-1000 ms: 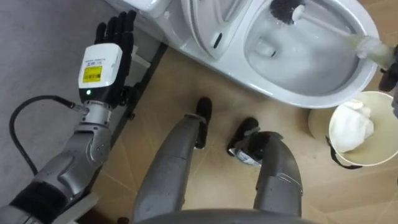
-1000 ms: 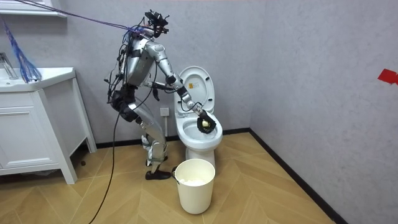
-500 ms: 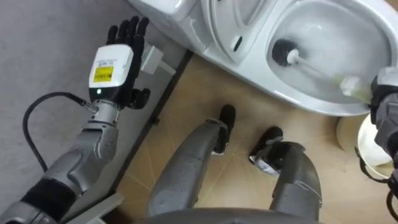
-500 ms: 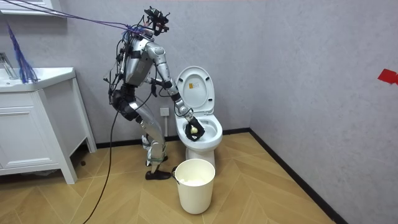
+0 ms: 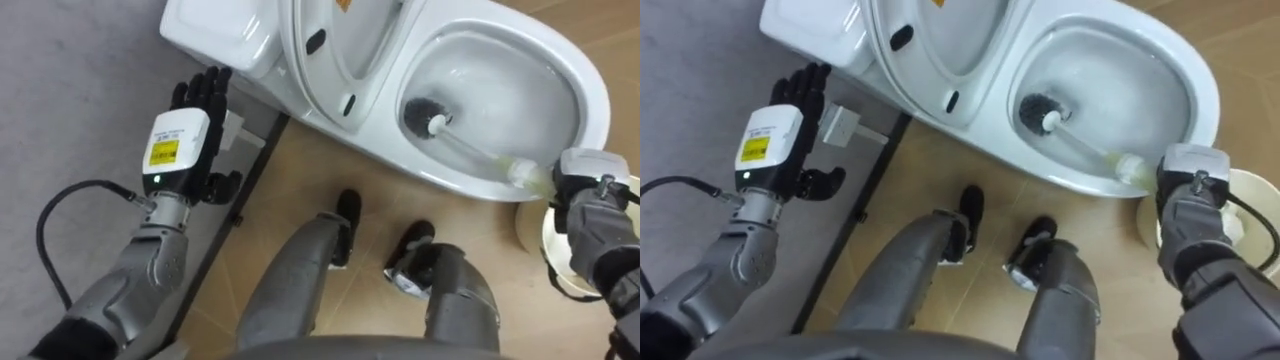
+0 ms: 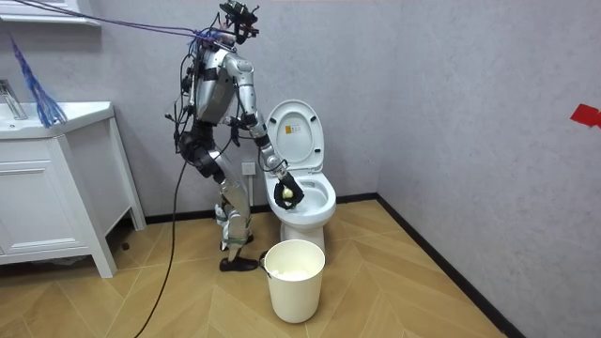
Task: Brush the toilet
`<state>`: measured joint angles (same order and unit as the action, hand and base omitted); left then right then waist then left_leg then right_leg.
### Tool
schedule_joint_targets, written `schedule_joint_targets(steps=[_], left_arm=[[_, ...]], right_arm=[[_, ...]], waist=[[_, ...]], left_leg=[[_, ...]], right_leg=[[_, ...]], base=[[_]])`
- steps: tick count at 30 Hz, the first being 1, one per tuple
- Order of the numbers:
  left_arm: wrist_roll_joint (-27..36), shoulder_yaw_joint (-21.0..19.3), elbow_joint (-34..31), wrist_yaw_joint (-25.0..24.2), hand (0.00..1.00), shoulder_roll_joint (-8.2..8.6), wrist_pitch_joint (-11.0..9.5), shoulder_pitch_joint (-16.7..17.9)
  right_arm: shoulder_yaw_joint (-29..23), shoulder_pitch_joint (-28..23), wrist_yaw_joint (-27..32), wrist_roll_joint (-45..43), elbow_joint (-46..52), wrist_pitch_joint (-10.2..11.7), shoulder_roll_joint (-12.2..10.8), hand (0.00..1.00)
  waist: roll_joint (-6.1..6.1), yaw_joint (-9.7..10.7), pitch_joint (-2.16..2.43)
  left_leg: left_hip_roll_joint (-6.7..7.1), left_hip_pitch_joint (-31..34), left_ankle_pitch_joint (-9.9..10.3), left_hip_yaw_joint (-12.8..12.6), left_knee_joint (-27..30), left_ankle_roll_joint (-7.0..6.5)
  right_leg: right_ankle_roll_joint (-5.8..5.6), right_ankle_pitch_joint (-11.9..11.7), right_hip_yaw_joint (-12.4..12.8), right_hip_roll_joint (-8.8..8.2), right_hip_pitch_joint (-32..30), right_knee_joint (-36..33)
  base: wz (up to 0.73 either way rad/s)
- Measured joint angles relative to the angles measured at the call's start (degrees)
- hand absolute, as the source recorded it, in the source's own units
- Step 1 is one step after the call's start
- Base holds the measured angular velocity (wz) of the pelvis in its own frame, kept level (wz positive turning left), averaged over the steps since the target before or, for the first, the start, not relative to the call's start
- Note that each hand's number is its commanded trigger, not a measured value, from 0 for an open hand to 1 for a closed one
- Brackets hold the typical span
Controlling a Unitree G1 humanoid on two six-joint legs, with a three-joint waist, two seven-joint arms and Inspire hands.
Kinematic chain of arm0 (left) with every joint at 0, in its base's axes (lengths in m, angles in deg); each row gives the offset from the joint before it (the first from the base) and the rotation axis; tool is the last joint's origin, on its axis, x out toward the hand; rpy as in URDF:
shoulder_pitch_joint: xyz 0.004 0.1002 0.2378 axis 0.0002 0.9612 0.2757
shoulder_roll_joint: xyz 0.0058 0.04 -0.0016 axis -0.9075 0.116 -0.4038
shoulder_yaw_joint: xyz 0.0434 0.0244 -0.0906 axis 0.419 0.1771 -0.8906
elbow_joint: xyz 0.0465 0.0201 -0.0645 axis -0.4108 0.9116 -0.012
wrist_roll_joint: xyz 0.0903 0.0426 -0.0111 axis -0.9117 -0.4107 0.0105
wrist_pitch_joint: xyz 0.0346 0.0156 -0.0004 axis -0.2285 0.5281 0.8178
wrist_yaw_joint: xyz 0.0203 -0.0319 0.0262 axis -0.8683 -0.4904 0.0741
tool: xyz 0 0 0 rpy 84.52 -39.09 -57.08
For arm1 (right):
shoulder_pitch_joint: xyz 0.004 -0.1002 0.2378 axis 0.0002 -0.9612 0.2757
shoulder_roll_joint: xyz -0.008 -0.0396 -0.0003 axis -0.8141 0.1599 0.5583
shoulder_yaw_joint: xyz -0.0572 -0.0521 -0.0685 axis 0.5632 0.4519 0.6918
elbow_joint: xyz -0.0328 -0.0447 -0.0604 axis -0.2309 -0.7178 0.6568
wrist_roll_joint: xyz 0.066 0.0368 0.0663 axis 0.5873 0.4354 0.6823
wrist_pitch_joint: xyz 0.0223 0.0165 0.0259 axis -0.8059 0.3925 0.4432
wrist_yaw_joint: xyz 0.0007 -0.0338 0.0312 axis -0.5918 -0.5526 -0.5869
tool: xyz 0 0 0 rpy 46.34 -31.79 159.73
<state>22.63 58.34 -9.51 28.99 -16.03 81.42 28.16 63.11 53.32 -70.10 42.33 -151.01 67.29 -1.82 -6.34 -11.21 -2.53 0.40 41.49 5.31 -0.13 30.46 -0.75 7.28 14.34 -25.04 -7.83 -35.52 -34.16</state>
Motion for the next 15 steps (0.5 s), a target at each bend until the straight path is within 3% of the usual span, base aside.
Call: schedule_joint_targets(steps=[2,5,8,12,15], left_arm=[[1.98,0.00,1.14,-0.36,0.00,0.30,-0.47,0.03],[3.78,0.00,1.68,-1.62,0.00,1.02,-0.49,-0.11],[4.12,-0.03,6.02,-4.22,0.00,3.02,-0.74,-0.97],[4.10,-0.21,9.94,-7.14,0.00,4.35,-0.73,-1.42],[4.09,-0.21,13.10,-10.25,0.00,4.53,-0.89,-0.75]], right_arm=[[-0.01,-0.78,-0.19,-1.97,0.08,0.12,-1.22,1.00],[0.01,-0.85,-0.53,-2.74,0.28,0.22,-2.01,1.00],[0.01,-1.02,-2.08,-5.00,-0.16,0.26,-3.32,1.00],[-0.21,-1.57,-2.92,-9.04,0.15,0.35,-4.97,1.00],[-1.18,-3.50,-3.41,-10.69,0.65,1.56,-5.50,1.00]], waist=[[2.05,0.09,0.02],[3.11,0.24,0.03],[3.93,0.46,0.06],[5.70,1.40,0.35],[6.92,1.33,0.86]], left_leg=[[-0.23,-2.09,0.00,-0.80,-1.06,0.01],[-0.77,-3.50,-0.02,-1.02,-1.42,0.04],[-1.23,-7.31,0.11,-1.00,-3.69,0.40],[-1.42,-10.77,-0.17,-1.26,-6.12,0.75],[-1.69,-13.73,-0.33,-1.26,-8.06,0.72]], right_leg=[[-0.15,0.21,0.30,0.11,1.53,0.58],[-0.43,0.09,-0.07,0.69,3.36,1.77],[-1.12,-0.81,-0.08,1.84,7.58,4.86],[-1.32,-1.61,-0.08,2.48,10.84,7.65],[-1.32,-2.59,0.57,3.88,14.15,10.93]], base=[[-0.06],[0.00],[-0.03],[-0.08],[-0.01]])
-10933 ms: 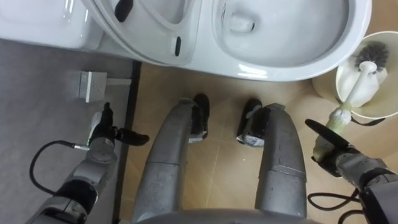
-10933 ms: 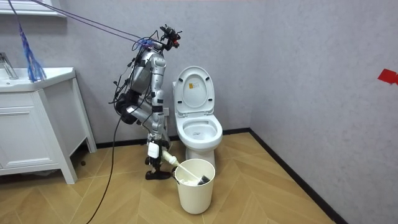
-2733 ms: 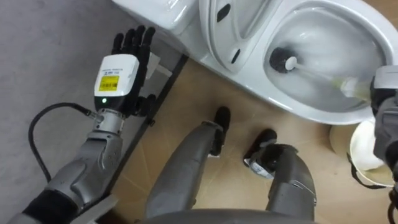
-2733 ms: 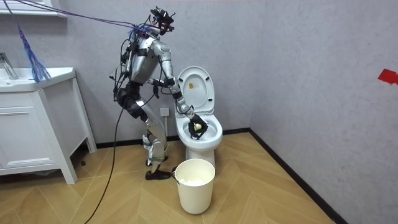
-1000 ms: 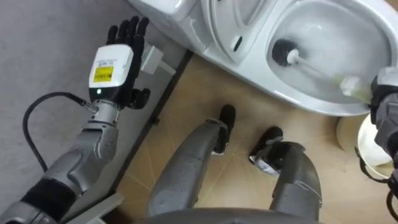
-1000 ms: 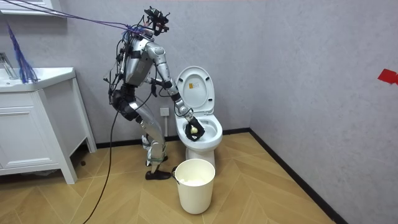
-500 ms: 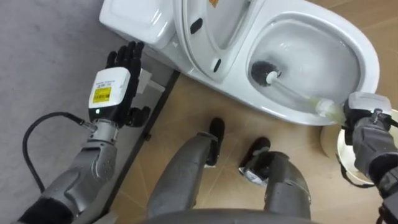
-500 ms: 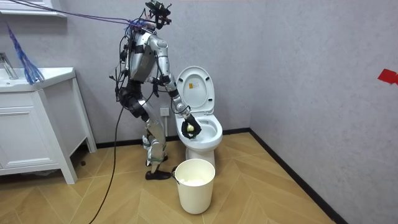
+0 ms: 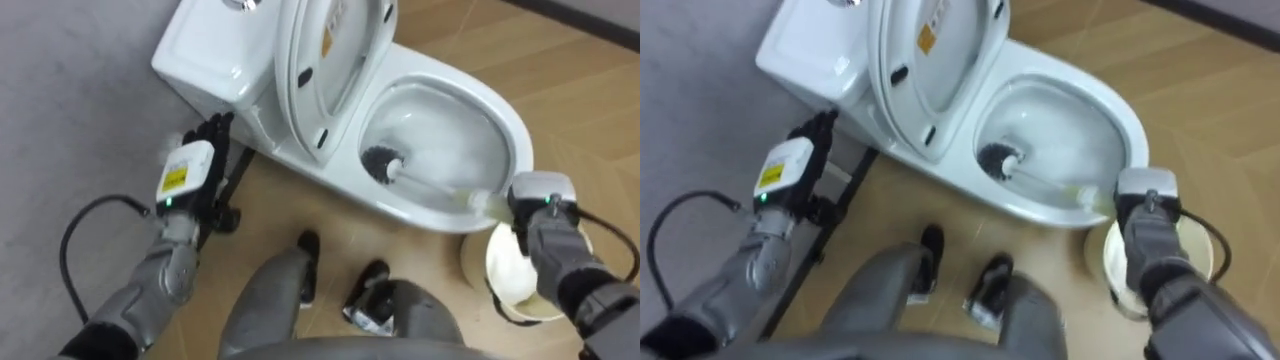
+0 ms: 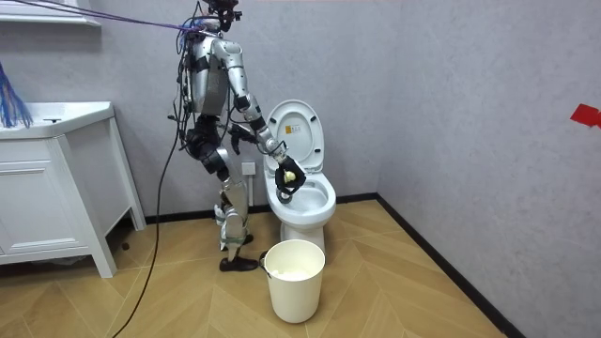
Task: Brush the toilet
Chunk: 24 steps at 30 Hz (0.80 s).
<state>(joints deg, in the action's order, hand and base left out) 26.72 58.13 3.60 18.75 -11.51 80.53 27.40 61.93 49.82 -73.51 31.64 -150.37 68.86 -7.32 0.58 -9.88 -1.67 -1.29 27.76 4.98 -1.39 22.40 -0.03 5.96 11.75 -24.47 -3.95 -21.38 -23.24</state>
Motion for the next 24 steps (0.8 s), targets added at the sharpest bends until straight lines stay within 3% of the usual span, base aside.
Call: schedule_joint_targets(steps=[3,9,11,14,17,21,24], left_arm=[[-0.20,-0.49,3.83,-2.75,0.00,0.02,0.12,1.89],[0.04,-6.10,8.91,-6.23,0.00,0.41,1.16,7.50],[-0.10,-9.10,11.96,-7.76,0.00,2.12,2.22,9.01],[-0.10,-11.50,13.03,-9.33,0.00,2.89,3.11,11.25],[0.28,-15.20,13.76,-11.88,0.00,5.54,4.82,14.00],[2.23,-16.90,13.77,-14.16,0.00,6.51,5.50,15.05],[2.36,-20.46,14.35,-15.63,0.00,8.45,5.49,15.50]], right_arm=[[-0.18,-2.10,0.12,-0.81,0.00,1.45,-0.14,1.00],[-4.74,-9.37,0.33,-0.83,1.94,3.98,-0.57,1.00],[-7.24,-12.25,0.25,-0.87,2.81,5.10,-1.10,1.00],[-10.21,-16.26,0.26,-1.59,5.32,5.61,-2.14,1.00],[-12.98,-20.08,-0.12,-2.68,8.60,6.02,-2.99,1.00],[-14.94,-22.71,-0.55,-2.44,13.66,7.79,-3.69,1.00],[-18.78,-24.39,-0.55,-2.13,15.76,9.11,-5.32,1.00]], waist=[[0.35,-0.05,0.16],[1.44,0.04,1.02],[1.42,0.07,1.03],[1.90,0.45,1.26],[2.19,0.74,1.32],[2.89,2.33,1.43],[2.75,2.41,1.49]], left_leg=[[0.04,-4.65,0.11,-0.17,-2.27,0.10],[0.13,-11.27,0.81,-0.10,-5.29,0.79],[0.16,-14.12,0.92,-0.21,-6.81,0.90],[0.48,-17.12,0.98,-0.21,-7.83,1.00],[0.74,-21.18,1.04,-0.98,-9.28,1.09],[0.74,-23.62,1.10,-1.67,-9.72,1.12],[0.45,-25.70,1.67,-1.76,-10.16,1.59]], right_leg=[[0.09,-0.38,0.39,0.47,4.47,2.56],[-0.44,-0.06,0.57,1.38,11.05,6.72],[-0.61,-0.06,0.65,1.73,13.95,8.70],[-0.96,0.34,1.18,1.79,16.90,9.87],[-1.28,0.85,2.82,1.72,20.18,10.82],[-1.26,1.11,3.20,1.79,22.45,11.65],[-1.23,1.20,4.33,2.08,23.79,11.92]], base=[[-0.06],[0.00],[-0.02],[-0.05],[-0.23],[-0.08],[-0.22]])
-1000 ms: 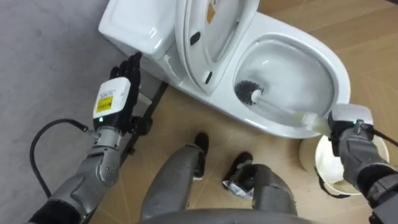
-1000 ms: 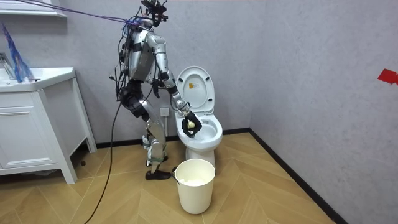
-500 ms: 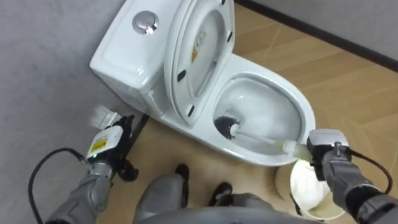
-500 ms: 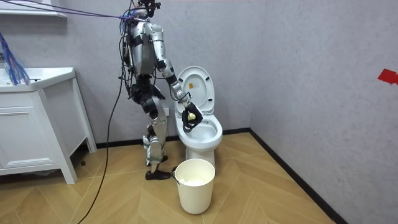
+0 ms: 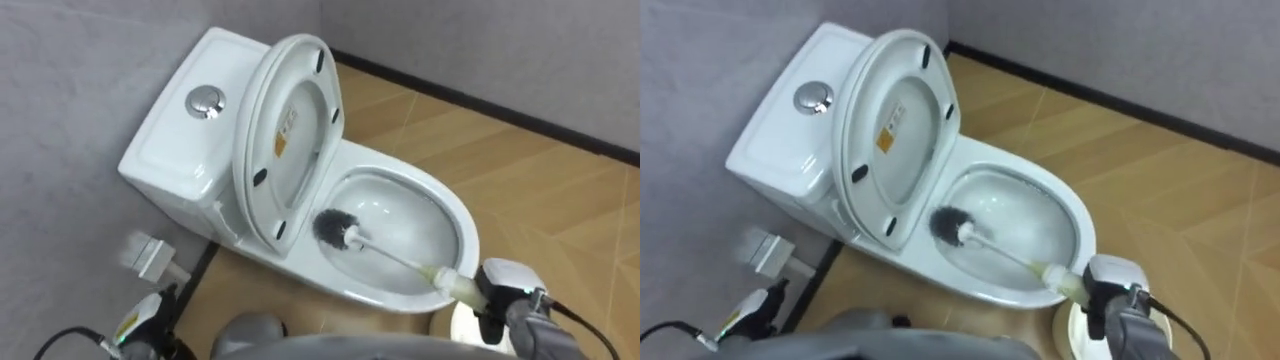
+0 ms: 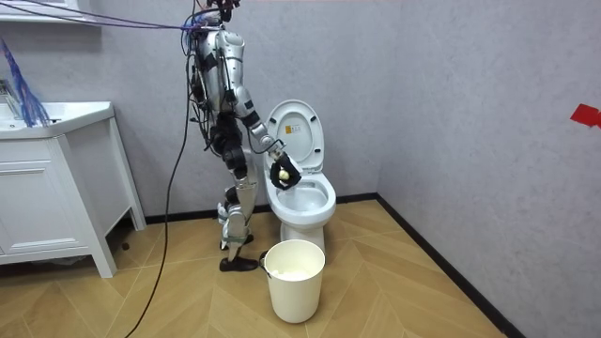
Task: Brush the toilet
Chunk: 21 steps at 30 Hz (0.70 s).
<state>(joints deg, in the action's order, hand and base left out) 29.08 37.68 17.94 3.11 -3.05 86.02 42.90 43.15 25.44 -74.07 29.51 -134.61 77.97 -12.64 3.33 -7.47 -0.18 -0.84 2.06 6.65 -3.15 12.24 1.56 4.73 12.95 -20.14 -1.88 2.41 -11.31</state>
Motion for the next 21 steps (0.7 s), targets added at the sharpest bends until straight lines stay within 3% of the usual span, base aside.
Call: schedule_joint_targets(steps=[3,5,8,12,16,21], left_arm=[[0.08,-2.96,0.85,-0.81,0.00,1.33,0.20,0.49],[0.07,-5.92,2.33,-0.85,0.00,2.99,0.89,1.00],[0.14,-8.49,2.34,-0.93,0.00,4.05,1.52,2.27],[2.31,-10.88,2.53,-1.41,0.00,4.66,1.50,2.69],[3.50,-11.75,3.05,-1.51,0.00,4.69,1.42,1.56],[4.77,-12.05,2.97,-1.55,0.00,4.73,1.40,-0.12]], right_arm=[[-3.23,-2.11,0.17,1.05,2.32,0.35,-1.12,1.00],[-5.70,-3.75,0.47,4.71,3.91,0.20,-1.88,1.00],[-9.27,-5.57,1.68,10.03,7.20,1.13,-2.16,1.00],[-13.79,-6.19,4.43,16.68,9.01,2.29,-2.83,1.00],[-16.21,-6.21,7.50,23.00,9.01,3.84,-3.02,1.00],[-16.16,-6.28,10.56,30.89,8.90,4.29,-4.60,1.00]], waist=[[-0.10,0.29,0.09],[-0.40,0.83,0.14],[-0.73,2.33,0.14],[-1.60,2.98,0.39],[-1.69,4.26,0.11],[-2.07,5.75,0.06]], left_leg=[[-0.23,-2.19,0.67,-0.12,-1.01,0.10],[-0.46,-3.43,1.46,-1.61,-1.06,0.04],[-0.51,-4.67,2.08,-2.88,-1.09,-0.08],[-0.64,-6.08,2.32,-4.90,-1.94,-0.19],[-0.64,-7.38,2.49,-6.15,-3.08,-0.45],[-0.58,-7.64,2.68,-6.35,-3.09,-0.63]], right_leg=[[-0.16,0.09,1.67,0.48,1.21,0.47],[-0.36,0.08,2.62,0.59,2.11,0.53],[-0.70,0.11,4.09,0.65,2.66,0.58],[-1.04,-0.15,6.50,0.85,2.73,0.61],[-1.33,-0.33,7.98,0.97,2.83,0.65],[-1.50,-0.43,9.03,0.99,2.66,0.67]], base=[[-0.25],[-0.25],[-0.22],[-0.32],[-0.20],[-0.11]])
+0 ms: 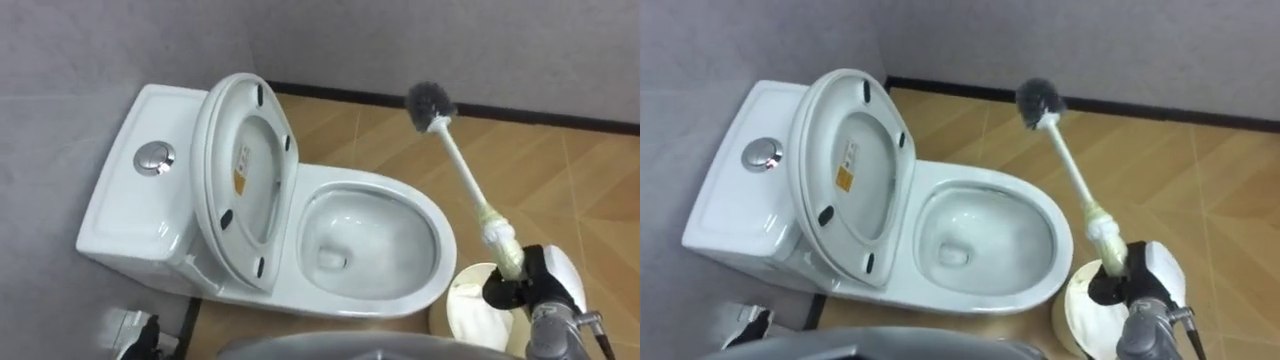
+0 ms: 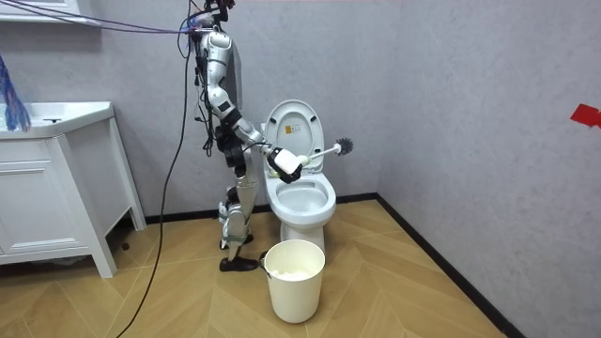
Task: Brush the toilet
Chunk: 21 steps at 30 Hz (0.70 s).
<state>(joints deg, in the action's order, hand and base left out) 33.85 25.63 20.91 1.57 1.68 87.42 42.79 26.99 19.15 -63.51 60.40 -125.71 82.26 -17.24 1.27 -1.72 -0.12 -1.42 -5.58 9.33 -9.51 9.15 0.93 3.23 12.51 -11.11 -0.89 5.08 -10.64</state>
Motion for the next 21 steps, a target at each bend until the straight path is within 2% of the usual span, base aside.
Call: schedule_joint_targets(steps=[5,9,12,16,21], left_arm=[[1.97,-0.02,-0.03,0.14,0.00,0.82,-0.26,-0.97],[1.93,-0.04,0.22,0.23,0.00,0.98,-0.46,-0.75],[1.50,-0.03,2.19,0.44,0.00,0.97,-0.56,-0.75],[1.12,-0.03,4.59,1.14,0.00,0.97,0.06,-0.25],[1.12,-0.04,4.86,1.11,0.00,0.97,1.18,0.33]], right_arm=[[-0.03,-0.74,2.06,4.85,-2.16,0.61,-1.88,1.00],[-0.11,-0.69,2.25,7.03,-5.02,0.99,-2.04,1.00],[-1.23,-0.46,3.30,7.56,-9.68,1.54,-2.05,1.00],[-2.33,-0.51,4.09,7.52,-16.19,1.35,-2.06,1.00],[-2.33,-0.74,4.08,8.25,-19.31,-0.30,-2.09,1.00]], waist=[[-0.34,0.94,0.05],[-0.72,1.58,0.06],[-1.12,1.73,0.11],[-1.22,2.38,0.17],[-1.29,2.97,0.13]], left_leg=[[-0.01,-0.33,0.09,-1.27,0.02,-0.04],[-0.02,-0.88,0.10,-1.63,-0.01,-0.05],[-0.07,-1.10,0.11,-2.86,-0.01,-0.05],[-0.07,-1.21,0.12,-2.91,-0.01,-0.04],[-0.05,-1.19,0.14,-2.95,-0.02,-0.03]], right_leg=[[-0.10,-0.07,0.90,-0.02,-0.12,0.02],[-0.10,-0.08,2.01,0.04,-0.07,-0.06],[-0.10,-0.08,2.58,0.08,-0.02,-0.03],[-0.10,-0.08,3.16,0.09,-0.07,0.00],[-0.10,-0.09,3.46,0.10,-0.25,-0.08]], base=[[-0.10],[-0.17],[-0.09],[-0.07],[-0.01]])
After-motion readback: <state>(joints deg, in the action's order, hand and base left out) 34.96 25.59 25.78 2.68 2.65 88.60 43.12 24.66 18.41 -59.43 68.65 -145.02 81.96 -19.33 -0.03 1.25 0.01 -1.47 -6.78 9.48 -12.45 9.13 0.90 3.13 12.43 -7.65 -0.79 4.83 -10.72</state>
